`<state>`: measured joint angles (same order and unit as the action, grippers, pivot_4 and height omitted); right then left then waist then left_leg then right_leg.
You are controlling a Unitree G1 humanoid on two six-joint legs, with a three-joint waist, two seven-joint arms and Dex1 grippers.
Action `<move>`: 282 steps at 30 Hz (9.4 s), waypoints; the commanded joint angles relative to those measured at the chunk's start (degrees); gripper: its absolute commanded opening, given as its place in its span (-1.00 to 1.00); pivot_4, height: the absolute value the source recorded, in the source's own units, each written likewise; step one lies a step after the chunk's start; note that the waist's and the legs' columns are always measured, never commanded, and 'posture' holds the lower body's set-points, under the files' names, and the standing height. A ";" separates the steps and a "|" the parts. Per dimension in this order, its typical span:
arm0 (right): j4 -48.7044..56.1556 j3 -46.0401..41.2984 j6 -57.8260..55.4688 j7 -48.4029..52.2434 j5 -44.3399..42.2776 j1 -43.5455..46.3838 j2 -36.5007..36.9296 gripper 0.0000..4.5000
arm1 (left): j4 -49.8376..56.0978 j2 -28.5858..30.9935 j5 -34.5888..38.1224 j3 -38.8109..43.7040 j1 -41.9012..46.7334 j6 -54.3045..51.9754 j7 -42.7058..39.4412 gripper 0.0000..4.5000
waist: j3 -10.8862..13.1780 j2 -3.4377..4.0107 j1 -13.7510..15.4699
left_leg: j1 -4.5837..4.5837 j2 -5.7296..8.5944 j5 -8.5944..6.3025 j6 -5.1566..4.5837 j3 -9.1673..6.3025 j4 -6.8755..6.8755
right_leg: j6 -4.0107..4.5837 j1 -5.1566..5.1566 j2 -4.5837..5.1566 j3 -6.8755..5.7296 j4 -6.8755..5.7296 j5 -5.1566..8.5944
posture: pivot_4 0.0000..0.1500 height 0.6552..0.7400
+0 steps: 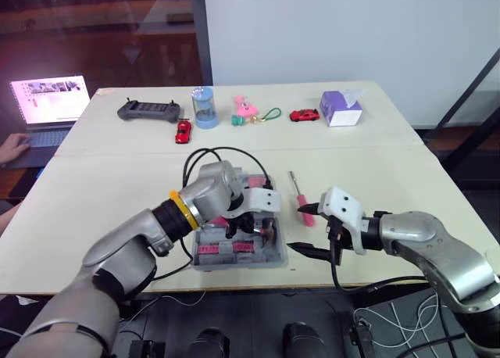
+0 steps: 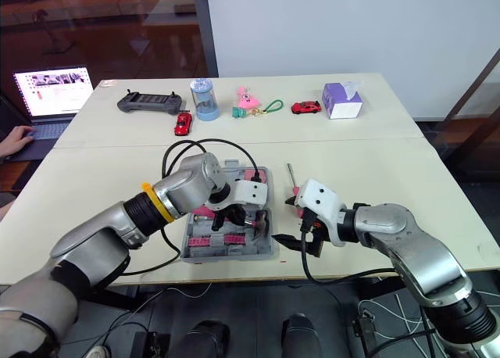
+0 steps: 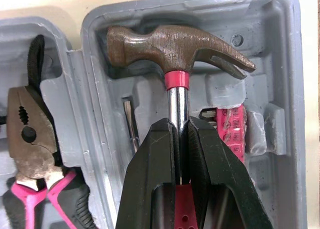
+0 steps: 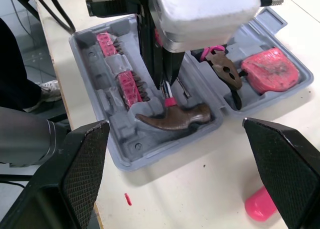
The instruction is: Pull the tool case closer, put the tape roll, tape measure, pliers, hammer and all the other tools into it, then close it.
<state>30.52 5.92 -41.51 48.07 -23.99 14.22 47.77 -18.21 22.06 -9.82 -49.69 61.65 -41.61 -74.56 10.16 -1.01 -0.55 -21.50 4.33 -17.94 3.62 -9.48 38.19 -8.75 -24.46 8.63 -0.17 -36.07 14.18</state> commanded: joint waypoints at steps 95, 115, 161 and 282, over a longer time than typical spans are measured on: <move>8.78 -4.00 -8.61 -6.19 -4.89 -1.80 -1.02 1.00 | -7.90 6.92 1.86 24.80 -41.56 36.39 21.34 -0.99 | -1.96 0.64 -0.14 | 1.39 -0.07 -0.39 -0.71 0.04 -0.20 | -0.10 1.39 -0.04 0.03 0.38 -0.04 | 1.00 1.00; 0.82 -9.22 -4.20 -4.92 -3.84 -4.72 0.01 1.00 | 20.96 15.19 32.07 49.45 -38.59 17.72 11.10 -0.99 | -2.25 0.72 -0.36 | 1.04 -0.02 -0.27 -0.46 0.01 -0.10 | -0.24 1.13 0.02 0.03 0.47 0.03 | 1.00 1.00; -1.62 -7.45 -15.81 -36.94 8.72 -4.65 -23.38 1.00 | 31.81 18.84 37.19 71.33 -69.59 26.81 18.65 0.98 | -1.30 0.96 0.90 | 1.03 -0.11 -0.45 -0.73 0.09 -0.30 | -0.10 1.04 -0.02 0.10 0.67 -0.05 | 1.00 1.00; -59.40 41.74 90.46 21.75 67.49 37.16 -10.14 -0.81 | 32.08 16.73 37.11 59.65 -65.90 31.80 14.40 1.00 | -1.25 -0.38 -2.11 | 1.80 -0.27 -0.11 -0.18 0.14 -1.09 | 0.04 1.41 -0.20 0.15 0.85 -0.12 | 1.00 1.00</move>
<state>-27.76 46.62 49.41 72.63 42.08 52.35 40.03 12.12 38.54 26.81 9.71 -4.23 -9.82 -60.32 8.90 -1.39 -2.66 -19.54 4.02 -18.10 3.38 -9.34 37.06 -8.69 -22.90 8.38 0.00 -35.22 14.07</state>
